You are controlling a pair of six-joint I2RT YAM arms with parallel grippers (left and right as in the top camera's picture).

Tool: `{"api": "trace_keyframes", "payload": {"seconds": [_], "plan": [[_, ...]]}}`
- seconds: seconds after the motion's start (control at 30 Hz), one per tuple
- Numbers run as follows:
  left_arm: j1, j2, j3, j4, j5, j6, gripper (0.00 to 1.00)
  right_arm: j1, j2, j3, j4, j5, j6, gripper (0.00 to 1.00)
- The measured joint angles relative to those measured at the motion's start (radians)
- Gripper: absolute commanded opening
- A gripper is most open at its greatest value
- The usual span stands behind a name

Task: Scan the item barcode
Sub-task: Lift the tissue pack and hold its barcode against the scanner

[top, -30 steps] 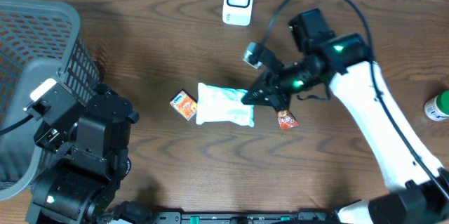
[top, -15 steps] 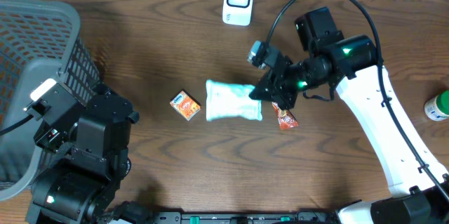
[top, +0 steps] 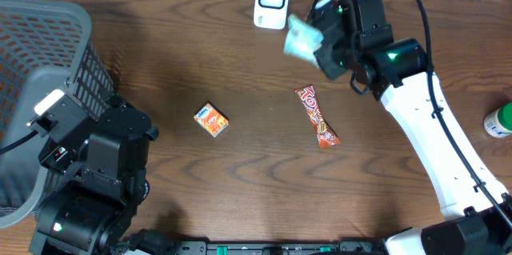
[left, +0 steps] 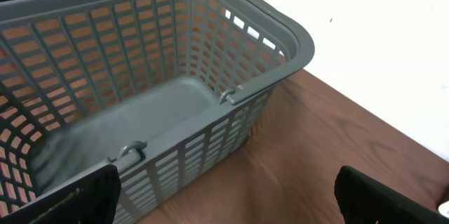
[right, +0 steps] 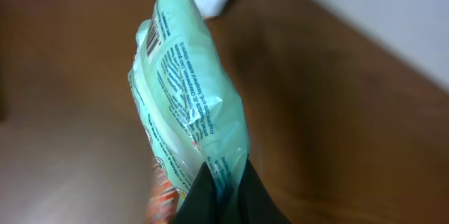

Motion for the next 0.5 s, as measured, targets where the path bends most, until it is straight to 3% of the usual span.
{"api": "trace_keyframes", "payload": {"seconds": [0.23, 0.5], "plan": [[0.0, 0.0, 0.0, 0.0, 0.0, 0.0, 0.98, 0.003, 0.068, 0.0, 0.192, 0.289, -0.027, 0.01], [0.0, 0.0, 0.0, 0.0, 0.0, 0.0, 0.98, 0.061, 0.271, 0.0, 0.465, 0.571, -0.237, 0.01]]}}
